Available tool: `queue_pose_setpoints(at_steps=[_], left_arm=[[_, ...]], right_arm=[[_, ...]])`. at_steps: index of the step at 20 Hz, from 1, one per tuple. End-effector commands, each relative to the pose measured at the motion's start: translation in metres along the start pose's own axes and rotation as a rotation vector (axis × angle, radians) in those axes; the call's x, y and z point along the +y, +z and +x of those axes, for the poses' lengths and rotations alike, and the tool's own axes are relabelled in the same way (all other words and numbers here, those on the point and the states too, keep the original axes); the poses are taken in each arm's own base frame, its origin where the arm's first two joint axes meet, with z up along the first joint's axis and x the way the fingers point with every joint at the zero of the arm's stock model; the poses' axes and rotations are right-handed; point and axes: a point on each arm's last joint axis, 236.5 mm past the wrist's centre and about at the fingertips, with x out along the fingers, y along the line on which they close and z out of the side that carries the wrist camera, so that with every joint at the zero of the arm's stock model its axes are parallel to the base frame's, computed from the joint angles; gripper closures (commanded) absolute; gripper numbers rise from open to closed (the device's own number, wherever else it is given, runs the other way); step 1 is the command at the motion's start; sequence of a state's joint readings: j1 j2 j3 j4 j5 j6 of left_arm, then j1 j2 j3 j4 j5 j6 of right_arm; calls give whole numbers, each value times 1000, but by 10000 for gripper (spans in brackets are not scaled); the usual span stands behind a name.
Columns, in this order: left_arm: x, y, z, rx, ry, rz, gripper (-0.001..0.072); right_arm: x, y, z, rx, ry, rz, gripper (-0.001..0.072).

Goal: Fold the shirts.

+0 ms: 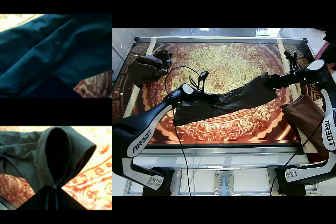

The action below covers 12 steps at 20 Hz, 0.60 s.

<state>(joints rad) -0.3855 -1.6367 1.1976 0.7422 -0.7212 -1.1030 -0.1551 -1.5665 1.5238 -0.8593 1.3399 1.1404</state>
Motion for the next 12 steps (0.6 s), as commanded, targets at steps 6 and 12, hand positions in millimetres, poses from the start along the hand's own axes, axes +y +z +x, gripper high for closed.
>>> queue_pose_setpoints(at_steps=[6,12], left_arm=[[-40,-51,44,143,-50,37,698],[-36,46,-23,-16,-36,135,697]], right_arm=[[107,0,-4,75,5,-244,686],[171,2,33,35,9,-349,687]])
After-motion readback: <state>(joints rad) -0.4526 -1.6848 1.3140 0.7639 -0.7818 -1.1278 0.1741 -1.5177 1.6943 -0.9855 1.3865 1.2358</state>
